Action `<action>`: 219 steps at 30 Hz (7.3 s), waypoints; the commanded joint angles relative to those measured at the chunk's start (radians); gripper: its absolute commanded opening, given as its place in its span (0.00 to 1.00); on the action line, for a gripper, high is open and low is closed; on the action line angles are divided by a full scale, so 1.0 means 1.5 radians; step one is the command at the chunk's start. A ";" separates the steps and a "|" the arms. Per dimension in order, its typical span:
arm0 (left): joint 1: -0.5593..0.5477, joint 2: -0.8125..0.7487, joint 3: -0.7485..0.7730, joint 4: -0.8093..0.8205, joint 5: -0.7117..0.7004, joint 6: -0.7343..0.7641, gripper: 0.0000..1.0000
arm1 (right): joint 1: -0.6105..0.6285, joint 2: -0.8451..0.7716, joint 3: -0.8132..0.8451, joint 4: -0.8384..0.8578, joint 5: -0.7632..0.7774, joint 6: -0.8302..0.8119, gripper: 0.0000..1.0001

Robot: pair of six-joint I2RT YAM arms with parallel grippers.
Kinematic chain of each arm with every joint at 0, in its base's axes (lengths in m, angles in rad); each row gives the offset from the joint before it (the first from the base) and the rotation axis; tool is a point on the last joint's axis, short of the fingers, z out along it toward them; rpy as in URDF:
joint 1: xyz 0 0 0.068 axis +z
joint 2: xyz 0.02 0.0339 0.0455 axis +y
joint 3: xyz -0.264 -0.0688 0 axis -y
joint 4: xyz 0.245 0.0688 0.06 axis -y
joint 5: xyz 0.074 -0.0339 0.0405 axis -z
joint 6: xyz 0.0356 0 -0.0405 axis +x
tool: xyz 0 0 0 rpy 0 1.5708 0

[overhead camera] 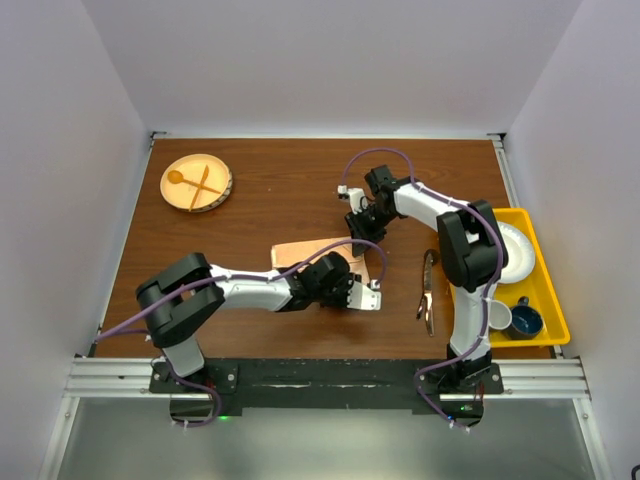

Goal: Fold the napkin into a case and place the utensils inside
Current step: Pick up the 2/3-rectangle-folded napkin from the center of the board, then pass from the left arm to the right, then pass from the right arm to the left, then fold the 2/3-rectangle-folded napkin at the center of the board.

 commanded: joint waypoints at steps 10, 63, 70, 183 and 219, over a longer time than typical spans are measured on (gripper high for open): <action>0.032 -0.006 0.028 -0.107 0.077 -0.018 0.00 | 0.007 0.022 -0.059 -0.007 0.039 -0.041 0.26; 0.368 0.221 0.223 -0.182 0.500 -0.330 0.00 | -0.031 -0.044 0.021 -0.050 -0.110 -0.034 0.50; 0.377 0.233 0.230 -0.188 0.506 -0.330 0.00 | -0.044 -0.050 0.035 -0.056 -0.179 -0.065 0.69; 0.211 -0.085 0.030 -0.237 0.275 -0.048 0.00 | -0.053 0.010 0.081 -0.142 -0.326 -0.091 0.35; 0.325 0.081 0.281 -0.381 0.387 -0.024 0.00 | 0.013 0.113 0.093 -0.047 -0.110 -0.071 0.10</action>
